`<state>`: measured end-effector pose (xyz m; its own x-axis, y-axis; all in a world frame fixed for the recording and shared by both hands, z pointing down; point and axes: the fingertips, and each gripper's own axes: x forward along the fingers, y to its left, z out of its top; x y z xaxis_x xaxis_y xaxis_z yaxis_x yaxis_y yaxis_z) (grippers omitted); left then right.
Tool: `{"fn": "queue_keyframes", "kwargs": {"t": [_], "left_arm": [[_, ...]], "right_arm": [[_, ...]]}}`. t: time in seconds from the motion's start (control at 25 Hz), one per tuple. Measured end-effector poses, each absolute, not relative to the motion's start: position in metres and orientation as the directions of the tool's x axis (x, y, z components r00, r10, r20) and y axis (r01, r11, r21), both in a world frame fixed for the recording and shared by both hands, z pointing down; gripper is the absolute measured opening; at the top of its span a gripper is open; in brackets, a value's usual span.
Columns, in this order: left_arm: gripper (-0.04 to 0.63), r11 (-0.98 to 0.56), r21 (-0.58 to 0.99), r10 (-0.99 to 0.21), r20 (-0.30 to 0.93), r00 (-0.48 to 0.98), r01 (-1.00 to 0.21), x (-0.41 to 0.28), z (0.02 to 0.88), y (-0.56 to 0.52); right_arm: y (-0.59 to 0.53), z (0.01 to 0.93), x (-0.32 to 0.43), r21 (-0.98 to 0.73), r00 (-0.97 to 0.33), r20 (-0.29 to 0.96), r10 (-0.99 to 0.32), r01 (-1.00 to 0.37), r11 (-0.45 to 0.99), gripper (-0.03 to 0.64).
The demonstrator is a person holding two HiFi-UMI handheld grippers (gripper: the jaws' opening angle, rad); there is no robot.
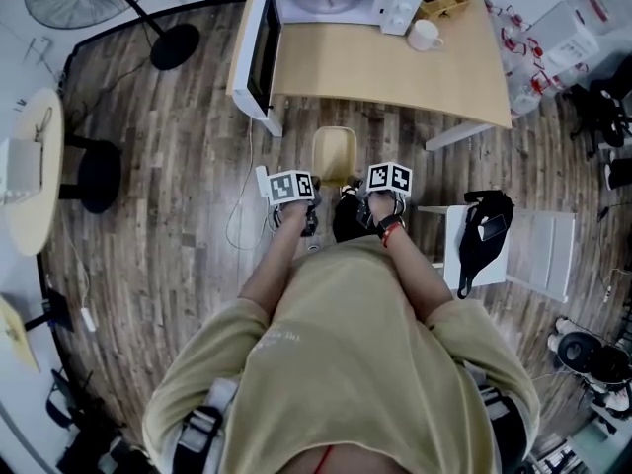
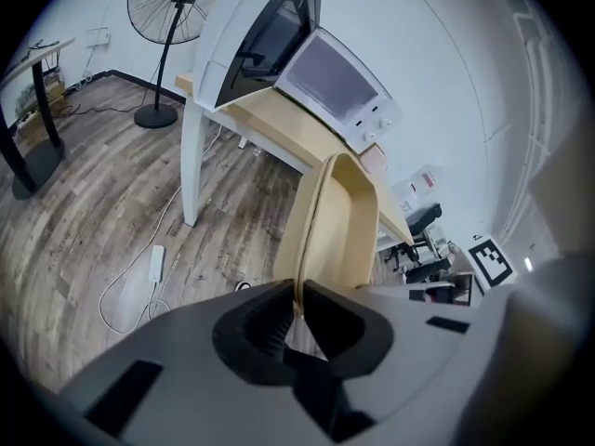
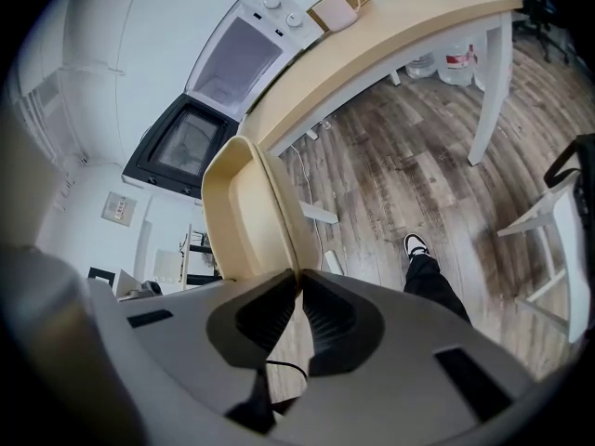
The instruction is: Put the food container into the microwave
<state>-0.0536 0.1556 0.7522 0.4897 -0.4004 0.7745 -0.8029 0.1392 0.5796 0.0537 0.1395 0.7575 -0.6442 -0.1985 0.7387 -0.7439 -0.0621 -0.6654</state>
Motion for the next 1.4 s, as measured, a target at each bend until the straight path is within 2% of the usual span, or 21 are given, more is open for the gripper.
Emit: {"fn": "queue_keyframes", "kwargs": {"t": [0.28,1.4], "left_arm": [[0.049,0.149,0.586,-0.386,0.776,0.499,-0.796,-0.043,0.748,0.122],[0.046,0.209,0.574,-0.459,0.773,0.438,-0.792,-0.032,0.723,-0.021]], "right_arm": [[0.104,0.754,0.064,-0.674,-0.648,0.732,-0.211,-0.735,-0.078,0.046],[-0.045,0.726,0.074,-0.706,-0.690,0.697,-0.196,-0.708,-0.021,0.047]]}}
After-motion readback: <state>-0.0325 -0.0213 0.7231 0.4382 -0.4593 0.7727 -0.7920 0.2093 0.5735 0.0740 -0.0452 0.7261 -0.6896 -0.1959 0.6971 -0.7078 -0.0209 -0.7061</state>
